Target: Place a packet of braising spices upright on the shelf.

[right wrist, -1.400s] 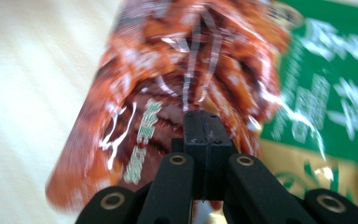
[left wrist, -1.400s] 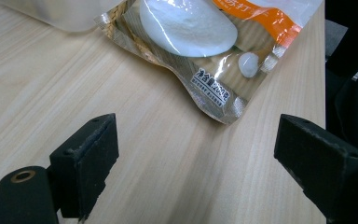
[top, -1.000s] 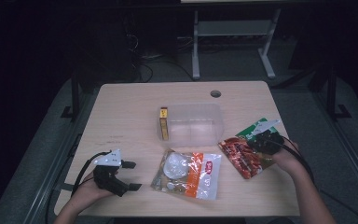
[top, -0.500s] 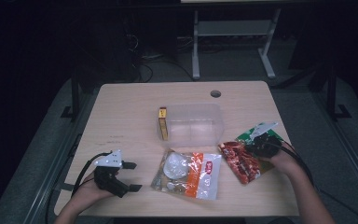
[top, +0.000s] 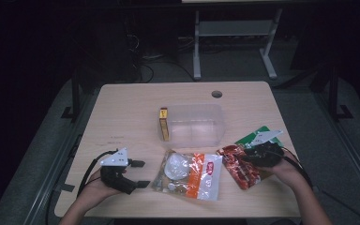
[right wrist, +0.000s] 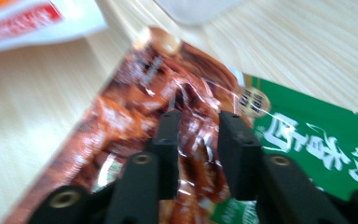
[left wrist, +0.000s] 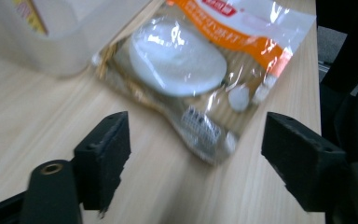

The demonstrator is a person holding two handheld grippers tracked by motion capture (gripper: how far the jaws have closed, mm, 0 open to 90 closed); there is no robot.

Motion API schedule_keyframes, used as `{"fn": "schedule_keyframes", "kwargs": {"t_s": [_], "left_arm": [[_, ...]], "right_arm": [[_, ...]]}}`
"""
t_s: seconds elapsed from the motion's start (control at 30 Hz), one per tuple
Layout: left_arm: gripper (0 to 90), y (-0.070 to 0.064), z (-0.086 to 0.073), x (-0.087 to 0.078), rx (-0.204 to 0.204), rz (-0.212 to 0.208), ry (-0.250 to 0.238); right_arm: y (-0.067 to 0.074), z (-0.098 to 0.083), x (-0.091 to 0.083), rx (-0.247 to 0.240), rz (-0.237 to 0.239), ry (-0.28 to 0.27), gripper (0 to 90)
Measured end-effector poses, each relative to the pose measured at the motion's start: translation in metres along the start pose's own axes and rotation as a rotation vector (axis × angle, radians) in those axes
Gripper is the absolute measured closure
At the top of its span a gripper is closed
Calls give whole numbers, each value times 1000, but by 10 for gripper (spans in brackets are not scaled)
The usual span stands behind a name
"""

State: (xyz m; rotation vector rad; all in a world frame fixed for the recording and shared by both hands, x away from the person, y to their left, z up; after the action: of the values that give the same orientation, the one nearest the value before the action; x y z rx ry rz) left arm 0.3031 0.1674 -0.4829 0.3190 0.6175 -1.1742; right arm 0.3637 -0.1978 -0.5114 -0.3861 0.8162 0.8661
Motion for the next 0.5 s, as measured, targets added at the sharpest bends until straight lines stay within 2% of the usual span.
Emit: {"fn": "schedule_keyframes", "kwargs": {"t_s": [0.03, 0.07, 0.1, 0.17, 0.3, 0.33, 0.37, 0.47, 0.5], "left_arm": [[302, 0, 3, 3, 7, -2, 0], [301, 0, 3, 3, 7, -2, 0], [300, 1, 13, 13, 17, -21, 0], [298, 1, 15, 16, 29, -25, 6], [308, 6, 31, 40, 64, -46, 32], [319, 9, 39, 50, 62, -56, 32], [337, 9, 39, 50, 62, -56, 32], [371, 14, 50, 67, 56, -99, 47], [383, 17, 53, 74, 55, -101, 56]], "right_arm": [[3, 2, -2, -13, -5, -4, 612], [3, 2, -2, -13, -5, -4, 612], [8, 3, -3, -14, -1, -9, 589], [11, 4, -5, -18, 1, -18, 575], [17, 7, -9, -18, 3, -43, 550], [17, 9, -10, -24, 0, -48, 550], [17, 9, -10, -24, 0, -48, 550], [17, 10, -9, -27, -2, -54, 550], [17, 10, -9, -28, -4, -55, 550]]}}
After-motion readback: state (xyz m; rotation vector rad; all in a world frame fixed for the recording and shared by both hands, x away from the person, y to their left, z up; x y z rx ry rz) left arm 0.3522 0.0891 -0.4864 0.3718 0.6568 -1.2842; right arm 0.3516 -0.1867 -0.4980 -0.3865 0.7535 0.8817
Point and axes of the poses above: each handheld gripper's, and its own axes: x roughly forward along the jaws, z roughly out of its top, y roughly to its left, the point moved 9 cm from there along x, roughly forward along the jaws, and after that the axes turned 2 degrees about z, right-handed, at the moved point
